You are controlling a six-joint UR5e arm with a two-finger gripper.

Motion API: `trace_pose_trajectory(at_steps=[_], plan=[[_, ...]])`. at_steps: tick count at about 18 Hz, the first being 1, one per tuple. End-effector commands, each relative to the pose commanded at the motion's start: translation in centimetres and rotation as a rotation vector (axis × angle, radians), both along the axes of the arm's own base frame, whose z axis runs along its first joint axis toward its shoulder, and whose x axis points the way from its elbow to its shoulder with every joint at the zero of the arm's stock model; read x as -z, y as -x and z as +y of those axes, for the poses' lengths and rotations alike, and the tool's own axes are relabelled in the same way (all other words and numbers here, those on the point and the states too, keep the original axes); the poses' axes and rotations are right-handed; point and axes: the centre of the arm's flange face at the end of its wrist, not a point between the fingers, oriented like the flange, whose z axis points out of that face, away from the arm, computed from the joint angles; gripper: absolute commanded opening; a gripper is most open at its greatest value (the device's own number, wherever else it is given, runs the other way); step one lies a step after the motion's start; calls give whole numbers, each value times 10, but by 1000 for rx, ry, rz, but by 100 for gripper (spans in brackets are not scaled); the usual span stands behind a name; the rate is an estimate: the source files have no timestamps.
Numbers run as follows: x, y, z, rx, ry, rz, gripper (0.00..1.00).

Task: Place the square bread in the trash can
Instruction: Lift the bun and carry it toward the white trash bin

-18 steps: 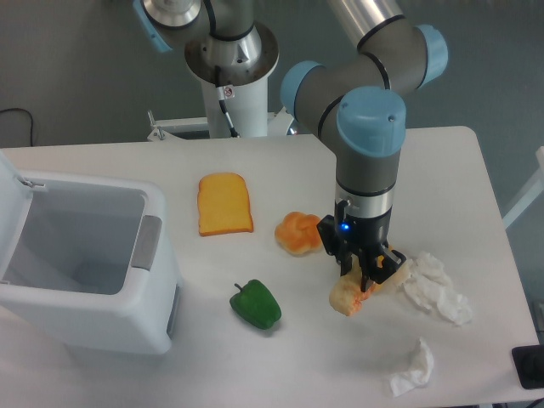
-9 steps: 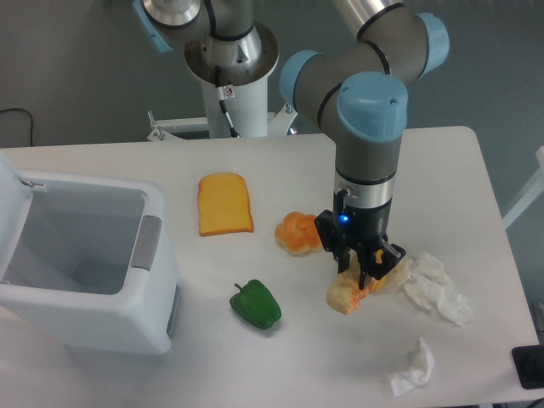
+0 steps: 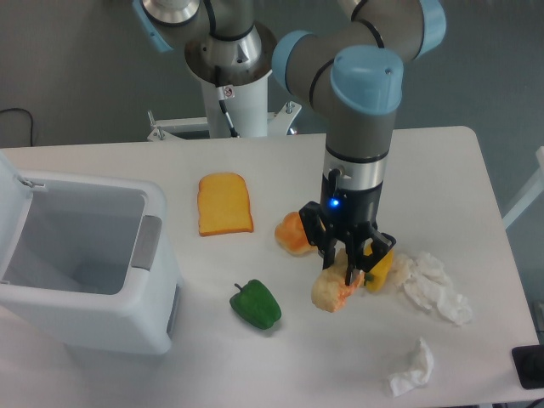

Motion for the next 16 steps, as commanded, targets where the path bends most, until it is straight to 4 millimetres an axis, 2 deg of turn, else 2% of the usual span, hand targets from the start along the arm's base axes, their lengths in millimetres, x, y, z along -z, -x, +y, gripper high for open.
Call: trace_pose_trajectory(at_steps=[7, 9, 11, 16], plan=[[-40, -26, 3, -72, -135, -81, 43], [-42, -36, 9, -95, -151, -113, 43], [-54, -45, 9, -135, -172, -131, 43], [-69, -72, 20, -150, -209, -174, 43]])
